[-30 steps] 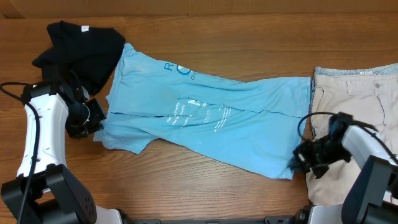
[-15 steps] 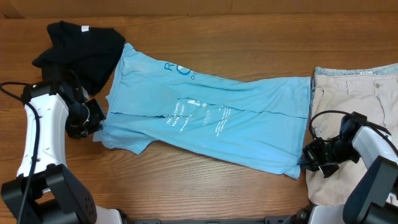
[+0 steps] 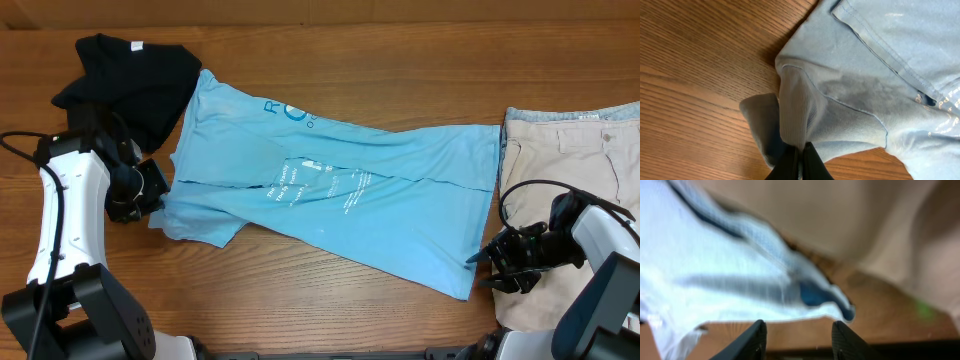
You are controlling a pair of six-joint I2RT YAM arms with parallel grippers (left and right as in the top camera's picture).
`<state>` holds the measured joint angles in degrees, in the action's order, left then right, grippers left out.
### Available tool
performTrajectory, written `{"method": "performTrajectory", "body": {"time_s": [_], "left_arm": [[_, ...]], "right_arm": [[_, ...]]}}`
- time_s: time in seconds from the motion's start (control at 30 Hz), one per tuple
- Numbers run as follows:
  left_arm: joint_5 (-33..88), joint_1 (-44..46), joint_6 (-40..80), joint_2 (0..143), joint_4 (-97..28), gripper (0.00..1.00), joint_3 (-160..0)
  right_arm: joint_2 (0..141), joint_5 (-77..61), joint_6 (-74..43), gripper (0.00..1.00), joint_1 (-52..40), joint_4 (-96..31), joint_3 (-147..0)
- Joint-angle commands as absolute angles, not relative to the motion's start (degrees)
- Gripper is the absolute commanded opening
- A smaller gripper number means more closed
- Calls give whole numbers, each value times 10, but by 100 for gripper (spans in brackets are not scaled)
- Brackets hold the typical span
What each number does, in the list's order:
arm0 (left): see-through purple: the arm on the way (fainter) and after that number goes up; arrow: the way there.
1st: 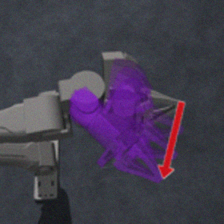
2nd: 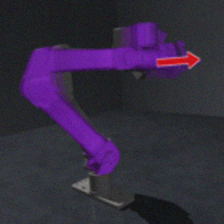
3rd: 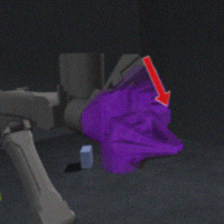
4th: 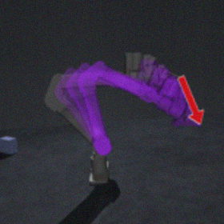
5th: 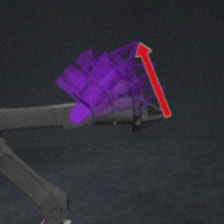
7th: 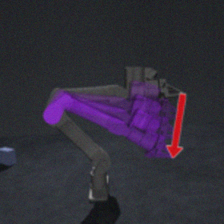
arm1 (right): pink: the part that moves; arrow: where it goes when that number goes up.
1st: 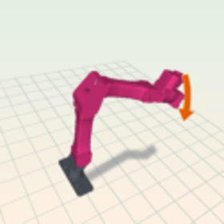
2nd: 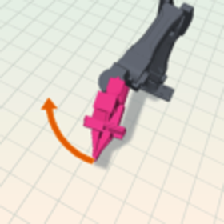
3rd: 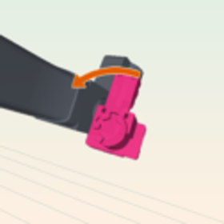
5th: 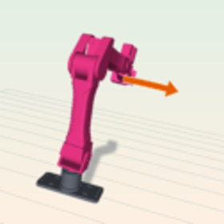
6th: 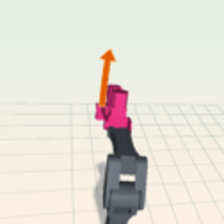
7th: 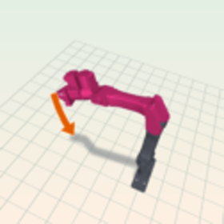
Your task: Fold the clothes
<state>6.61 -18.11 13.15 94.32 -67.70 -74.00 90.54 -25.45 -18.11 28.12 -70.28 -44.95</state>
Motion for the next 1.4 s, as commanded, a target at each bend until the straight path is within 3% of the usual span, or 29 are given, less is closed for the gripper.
{"method": "performTrajectory", "body": {"time_s": [0.0, 0.1, 0.17, 0.23, 0.33, 0.47, 0.57, 0.73, 0.9, 1.0, 1.03, 1.1, 1.2, 1.27, 1.33, 1.37], "left_arm": [[58, -182, 118, 944, -675, 4, -749], [58, -182, 118, 944, -674, 4, -749], [58, -182, 118, 944, -674, 5, -749], [58, -182, 118, 944, -675, 4, -749], [58, -182, 118, 944, -674, 4, -749], [58, -182, 118, 944, -674, 4, -749], [58, -182, 118, 944, -674, 4, -749], [58, -182, 118, 944, -675, 4, -749], [58, -182, 118, 944, -674, 4, -749], [58, -182, 118, 944, -674, 4, -749], [58, -182, 118, 944, -673, 4, -749], [58, -182, 118, 944, -670, 4, -749], [58, -182, 118, 944, -670, 4, -749], [58, -182, 118, 944, -670, 4, -749], [58, -182, 118, 944, -670, 4, -749], [58, -182, 118, 944, -670, 4, -749]], "right_arm": [[882, -280, -176, 34, 279, -715, -457], [882, -246, -219, 33, 273, -708, -442], [882, -228, -252, 44, 269, -688, -420], [882, -229, -272, 47, 267, -669, -397], [882, -237, -286, 46, 266, -641, -370], [882, -239, -286, 30, 266, -616, -343], [882, -241, -286, 31, 266, -606, -333], [882, -240, -285, 42, 266, -596, -329], [882, -239, -286, 36, 253, -592, -324], [882, -229, -295, 20, 236, -581, -321], [882, -221, -303, 20, 231, -580, -321], [882, -217, -305, 35, 224, -577, -321], [882, -215, -305, 44, 220, -577, -321], [882, -214, -307, 37, 219, -575, -320], [882, -215, -313, 18, 219, -573, -320], [882, -215, -316, 13, 219, -573, -321]]}}
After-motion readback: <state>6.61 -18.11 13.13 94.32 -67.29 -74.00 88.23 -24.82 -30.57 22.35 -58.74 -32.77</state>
